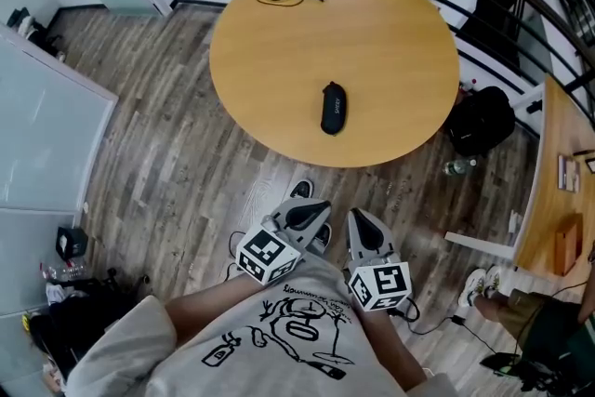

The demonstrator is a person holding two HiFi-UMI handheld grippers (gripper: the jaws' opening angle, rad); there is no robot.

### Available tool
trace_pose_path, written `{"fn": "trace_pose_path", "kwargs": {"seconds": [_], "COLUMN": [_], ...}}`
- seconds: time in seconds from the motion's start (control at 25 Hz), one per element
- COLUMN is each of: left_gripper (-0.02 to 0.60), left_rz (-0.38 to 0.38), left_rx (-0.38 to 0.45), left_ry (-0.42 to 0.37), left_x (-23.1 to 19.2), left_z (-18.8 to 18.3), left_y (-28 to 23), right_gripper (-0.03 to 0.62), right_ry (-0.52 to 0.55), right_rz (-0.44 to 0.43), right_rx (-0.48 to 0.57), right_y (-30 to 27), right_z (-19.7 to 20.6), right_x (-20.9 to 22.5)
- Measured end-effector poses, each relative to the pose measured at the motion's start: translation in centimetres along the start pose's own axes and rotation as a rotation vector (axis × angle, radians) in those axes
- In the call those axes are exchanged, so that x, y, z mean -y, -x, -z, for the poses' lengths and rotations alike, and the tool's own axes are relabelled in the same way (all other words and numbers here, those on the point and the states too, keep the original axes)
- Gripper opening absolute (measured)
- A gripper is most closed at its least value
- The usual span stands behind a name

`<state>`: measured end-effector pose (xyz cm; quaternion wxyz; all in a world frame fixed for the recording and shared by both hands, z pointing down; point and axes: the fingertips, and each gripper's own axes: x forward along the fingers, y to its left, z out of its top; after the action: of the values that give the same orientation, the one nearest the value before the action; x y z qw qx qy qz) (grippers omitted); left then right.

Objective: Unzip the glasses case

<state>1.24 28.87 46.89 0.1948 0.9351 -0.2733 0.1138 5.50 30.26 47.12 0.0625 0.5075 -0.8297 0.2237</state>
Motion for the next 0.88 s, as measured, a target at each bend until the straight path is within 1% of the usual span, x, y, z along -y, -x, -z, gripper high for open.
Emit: {"fn": "trace_pose_path", "kwargs": {"seconds": [0.16,0.32,0.48,0.68,0.88], "left_gripper": [0.006,0.006,0.006,0.006,0.006], "left_rz": [-0.005,-0.013,-0.009,0.013,0.043], "left_rx": [0.003,0.006,0.019,0.033,0.022], "left_ry": [0.008,0.019,0.026,0.035,0.043], "left_x": [-1.3,-4.1,-7.9,-12.4,-16.4], "left_z": [-0.5,-1.3,-3.4,-6.6,-9.0], "left_y": [-1.1,-2.7,-4.7,-7.3,-9.5], "right_gripper": [0.025,0.025,0.025,0.025,0.025], "right_ry": [-0.012,-0.01,0.0,0.02,0.025], "right_rz": [0.005,0.007,0.015,0.033,0.053], "right_rx": [-0.004,-0.019,-0.029,-0.037,-0.034], "right_y": [-1.3,-4.0,-7.8,-12.5,-16.7], "right_z": [-0.4,-1.2,-3.0,-5.9,-8.8], "right_x": [1.3,2.8,4.4,6.3,8.2]}}
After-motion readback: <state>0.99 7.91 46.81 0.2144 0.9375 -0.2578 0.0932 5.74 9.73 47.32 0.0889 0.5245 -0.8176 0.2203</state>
